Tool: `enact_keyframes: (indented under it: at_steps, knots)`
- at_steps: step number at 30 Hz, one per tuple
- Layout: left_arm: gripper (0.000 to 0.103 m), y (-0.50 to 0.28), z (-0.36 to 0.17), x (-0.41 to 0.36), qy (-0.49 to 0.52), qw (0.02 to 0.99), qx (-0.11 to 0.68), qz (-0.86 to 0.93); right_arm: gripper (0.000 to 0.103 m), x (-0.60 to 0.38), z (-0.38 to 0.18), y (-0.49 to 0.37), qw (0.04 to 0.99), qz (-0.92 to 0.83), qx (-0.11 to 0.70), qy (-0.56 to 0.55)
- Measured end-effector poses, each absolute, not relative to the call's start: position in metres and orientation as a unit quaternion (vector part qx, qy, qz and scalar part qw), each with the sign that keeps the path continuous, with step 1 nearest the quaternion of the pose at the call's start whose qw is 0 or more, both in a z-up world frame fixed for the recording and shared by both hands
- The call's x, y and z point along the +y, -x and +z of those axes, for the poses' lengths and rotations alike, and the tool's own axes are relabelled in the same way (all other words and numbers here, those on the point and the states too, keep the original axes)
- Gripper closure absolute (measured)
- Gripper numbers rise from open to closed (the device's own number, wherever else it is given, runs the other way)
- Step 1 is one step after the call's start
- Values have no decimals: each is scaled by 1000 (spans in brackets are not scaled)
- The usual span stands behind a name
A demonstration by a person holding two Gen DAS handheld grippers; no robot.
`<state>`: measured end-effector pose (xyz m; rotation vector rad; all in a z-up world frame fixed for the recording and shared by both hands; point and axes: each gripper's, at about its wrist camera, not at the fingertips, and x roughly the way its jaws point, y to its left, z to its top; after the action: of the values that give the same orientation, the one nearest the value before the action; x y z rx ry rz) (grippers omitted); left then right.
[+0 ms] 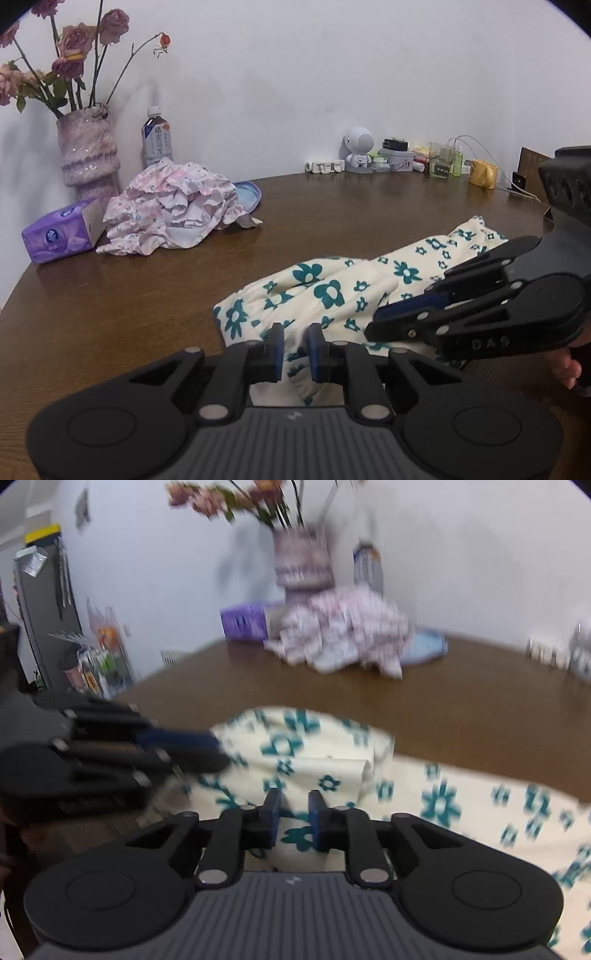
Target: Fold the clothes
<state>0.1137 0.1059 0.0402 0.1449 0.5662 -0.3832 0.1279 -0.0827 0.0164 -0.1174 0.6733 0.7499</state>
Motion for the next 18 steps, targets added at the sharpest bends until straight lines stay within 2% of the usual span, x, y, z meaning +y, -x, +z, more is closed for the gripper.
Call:
enact_keyframes:
  at_steps: [11,18]
  knots:
    - [90,-116,34,108,-68,939,278,-193,89,-88,7,-125,878,366,303,59]
    - [88,-89,69,124,-34,953,229,-195,87,-108,25,-118,885,369,282,17]
